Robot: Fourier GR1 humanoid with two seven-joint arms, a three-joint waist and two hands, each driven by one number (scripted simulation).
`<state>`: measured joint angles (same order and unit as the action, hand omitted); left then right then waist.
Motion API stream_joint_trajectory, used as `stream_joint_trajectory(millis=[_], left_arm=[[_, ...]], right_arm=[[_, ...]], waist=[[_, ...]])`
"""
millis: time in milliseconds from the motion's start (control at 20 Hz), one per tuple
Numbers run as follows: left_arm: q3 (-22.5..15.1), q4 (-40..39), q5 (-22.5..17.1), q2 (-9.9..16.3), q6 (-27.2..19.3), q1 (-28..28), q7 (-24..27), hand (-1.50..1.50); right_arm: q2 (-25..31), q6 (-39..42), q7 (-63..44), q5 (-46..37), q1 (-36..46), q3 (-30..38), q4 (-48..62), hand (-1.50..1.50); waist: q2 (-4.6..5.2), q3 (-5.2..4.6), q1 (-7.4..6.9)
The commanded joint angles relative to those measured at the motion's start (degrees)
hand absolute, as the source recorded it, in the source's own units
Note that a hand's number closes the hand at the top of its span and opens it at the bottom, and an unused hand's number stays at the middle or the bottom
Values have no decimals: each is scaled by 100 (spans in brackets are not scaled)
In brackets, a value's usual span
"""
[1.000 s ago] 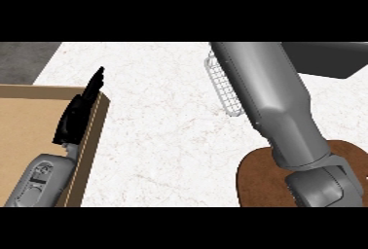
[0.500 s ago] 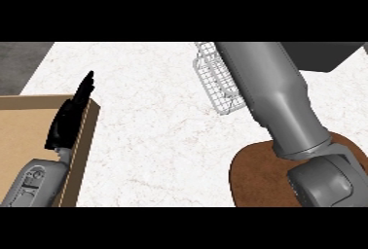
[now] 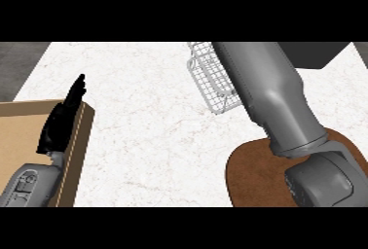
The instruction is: Pick the bell pepper from the cutting board and place it in the tiered basket
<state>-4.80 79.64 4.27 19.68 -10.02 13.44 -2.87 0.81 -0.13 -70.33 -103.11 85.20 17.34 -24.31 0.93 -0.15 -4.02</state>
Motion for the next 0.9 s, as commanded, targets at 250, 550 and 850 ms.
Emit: stream_joint_trajectory(millis=[250,550,850], left_arm=[[-50,8,95,-91,-23,-298,281,0],[129,-14,-21,117,158,3,-55,0],[151,44,-48,77,156,37,-171,0]], right_arm=[[-77,-922,-1047,560,-316,410,194,150],[-77,-1717,-1102,1112,-818,790,-150,-150],[-77,-2647,-955,935,-862,577,-585,-150]], waist=[[19,5,-29],[-37,11,51],[-46,12,32]])
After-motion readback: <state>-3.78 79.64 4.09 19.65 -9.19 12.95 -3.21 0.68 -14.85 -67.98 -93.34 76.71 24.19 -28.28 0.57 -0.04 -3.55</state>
